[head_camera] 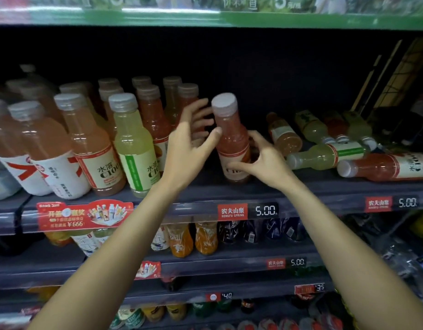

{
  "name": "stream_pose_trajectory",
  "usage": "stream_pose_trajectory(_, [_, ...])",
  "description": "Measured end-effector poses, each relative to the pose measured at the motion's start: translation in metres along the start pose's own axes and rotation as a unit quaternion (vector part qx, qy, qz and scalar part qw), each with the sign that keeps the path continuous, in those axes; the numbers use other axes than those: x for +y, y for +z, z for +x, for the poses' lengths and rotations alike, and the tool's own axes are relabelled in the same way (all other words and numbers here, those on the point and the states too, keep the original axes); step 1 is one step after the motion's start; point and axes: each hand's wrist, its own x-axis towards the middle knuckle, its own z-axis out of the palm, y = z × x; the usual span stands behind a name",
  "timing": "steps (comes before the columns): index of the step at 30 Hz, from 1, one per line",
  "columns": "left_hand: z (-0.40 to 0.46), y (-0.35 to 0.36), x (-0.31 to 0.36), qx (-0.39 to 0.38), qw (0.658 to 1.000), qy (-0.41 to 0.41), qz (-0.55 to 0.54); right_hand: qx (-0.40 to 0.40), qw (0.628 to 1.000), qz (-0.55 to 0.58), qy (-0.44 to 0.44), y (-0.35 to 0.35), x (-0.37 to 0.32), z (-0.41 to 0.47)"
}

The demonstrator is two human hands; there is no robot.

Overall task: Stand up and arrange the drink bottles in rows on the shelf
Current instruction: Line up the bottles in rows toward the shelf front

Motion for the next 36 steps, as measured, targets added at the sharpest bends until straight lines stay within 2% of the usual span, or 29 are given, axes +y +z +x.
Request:
stream_pose_trajectory(4, [-0.011, -0.010, -0.013, -0.042, 0.994, 0.037, 0.096, -0.026, 0.996, 0.085, 0.032, 0.028, -0.015, -0.005])
stream_pose_trajectory(9, [-0.027, -0.030, -0.027, 0.006, 0.967, 0.066, 0.246, -0.112, 0.986, 0.121, 0.019, 0.044, -0.023, -0.007])
stream_pose_trajectory(11, [-0.035, -0.040, -0.029, 0.033, 0.950, 0.088, 0.298, -0.099, 0.987, 0.129, 0.017, 0.054, -0.026, -0.009])
stream_pose_trajectory(14, [-0.042, -0.053, -0.034, 0.076, 0.917, 0.146, 0.362, -0.034, 0.992, 0.118, 0.015, 0.075, -0.038, -0.010])
stream_pose_trajectory(18, [-0.041, -0.064, -0.040, 0.055, 0.914, 0.146, 0.375, 0.045, 0.995, 0.085, 0.009, 0.095, -0.052, -0.013])
stream_pose_trajectory(20, [-0.040, -0.069, -0.038, 0.031, 0.917, 0.129, 0.377, 0.054, 0.997, 0.064, 0.004, 0.100, -0.058, -0.014])
stream_pose_trajectory(24, [-0.040, -0.072, -0.033, 0.003, 0.923, 0.118, 0.366, 0.014, 0.999, 0.030, 0.014, 0.094, -0.060, -0.019])
stream_pose_trajectory(29, [-0.050, -0.062, -0.013, 0.027, 0.933, 0.111, 0.341, -0.034, 0.987, -0.150, -0.050, 0.056, -0.051, -0.036])
stream_pose_trajectory(31, [-0.052, -0.051, -0.005, 0.000, 0.932, 0.115, 0.343, -0.067, 0.970, -0.218, -0.087, 0.030, -0.043, -0.046])
stream_pose_trajectory(33, [-0.048, -0.036, 0.001, -0.079, 0.935, 0.085, 0.336, -0.087, 0.956, -0.260, -0.103, -0.002, -0.033, -0.053])
stream_pose_trajectory(36, [-0.032, -0.001, 0.001, -0.205, 0.941, 0.009, 0.269, -0.058, 0.943, -0.319, -0.077, -0.056, -0.012, -0.060])
